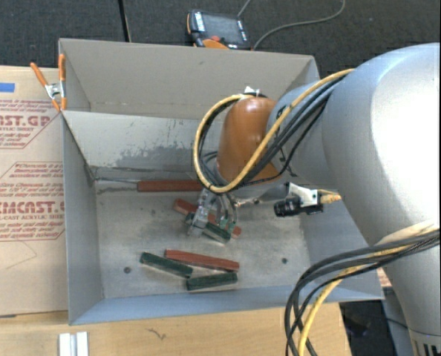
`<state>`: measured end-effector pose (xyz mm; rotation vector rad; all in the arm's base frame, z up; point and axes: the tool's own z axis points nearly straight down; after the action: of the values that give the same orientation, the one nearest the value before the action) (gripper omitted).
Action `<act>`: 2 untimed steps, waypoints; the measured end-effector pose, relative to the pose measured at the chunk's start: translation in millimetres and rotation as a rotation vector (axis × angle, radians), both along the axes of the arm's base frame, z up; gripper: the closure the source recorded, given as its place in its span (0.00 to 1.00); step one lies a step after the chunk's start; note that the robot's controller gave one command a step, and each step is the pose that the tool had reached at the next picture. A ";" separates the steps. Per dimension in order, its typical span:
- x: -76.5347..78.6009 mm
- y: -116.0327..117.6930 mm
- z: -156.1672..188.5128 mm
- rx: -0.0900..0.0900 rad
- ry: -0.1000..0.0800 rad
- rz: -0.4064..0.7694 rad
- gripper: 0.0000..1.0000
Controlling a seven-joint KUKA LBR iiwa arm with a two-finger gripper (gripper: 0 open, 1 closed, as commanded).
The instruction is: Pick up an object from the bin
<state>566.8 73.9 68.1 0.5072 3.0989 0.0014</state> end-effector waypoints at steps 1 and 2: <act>0.1 0.5 6.8 0.000 0.001 0.001 1.00; 0.7 0.9 36.8 0.001 -0.001 0.001 1.00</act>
Offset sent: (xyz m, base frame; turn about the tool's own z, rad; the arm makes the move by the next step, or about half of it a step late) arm 0.0001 -0.0001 0.0073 0.0000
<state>567.5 74.8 105.0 0.5057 3.0981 0.0030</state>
